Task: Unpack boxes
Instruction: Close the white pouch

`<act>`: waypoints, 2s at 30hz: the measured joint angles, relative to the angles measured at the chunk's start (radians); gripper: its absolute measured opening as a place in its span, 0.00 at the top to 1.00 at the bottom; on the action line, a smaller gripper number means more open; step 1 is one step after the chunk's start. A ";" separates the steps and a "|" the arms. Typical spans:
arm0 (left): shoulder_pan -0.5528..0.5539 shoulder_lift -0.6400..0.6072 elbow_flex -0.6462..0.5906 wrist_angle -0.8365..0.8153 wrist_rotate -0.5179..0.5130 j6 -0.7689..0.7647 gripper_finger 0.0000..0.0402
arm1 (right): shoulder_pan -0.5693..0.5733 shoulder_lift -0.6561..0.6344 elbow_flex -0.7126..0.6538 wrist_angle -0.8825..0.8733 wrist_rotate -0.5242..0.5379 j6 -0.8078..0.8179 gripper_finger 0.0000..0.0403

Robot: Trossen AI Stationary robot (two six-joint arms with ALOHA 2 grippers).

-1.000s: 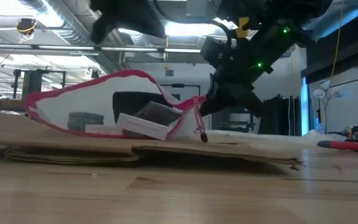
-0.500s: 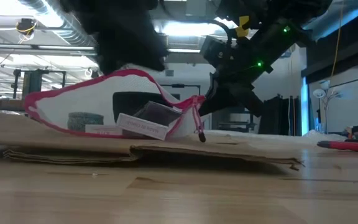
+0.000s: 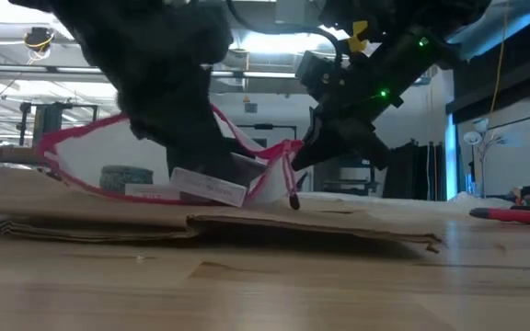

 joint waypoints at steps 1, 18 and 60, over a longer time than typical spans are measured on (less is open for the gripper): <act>0.004 -0.003 0.000 -0.028 -0.057 -0.021 0.75 | 0.000 0.000 0.000 0.000 -0.005 0.006 1.00; -0.001 -0.076 0.065 -0.208 -0.270 -0.062 0.75 | 0.000 0.000 0.001 0.002 -0.012 0.021 1.00; 0.003 -0.010 0.125 -0.354 -0.083 -0.175 0.75 | 0.000 0.000 0.000 -0.004 -0.021 0.040 1.00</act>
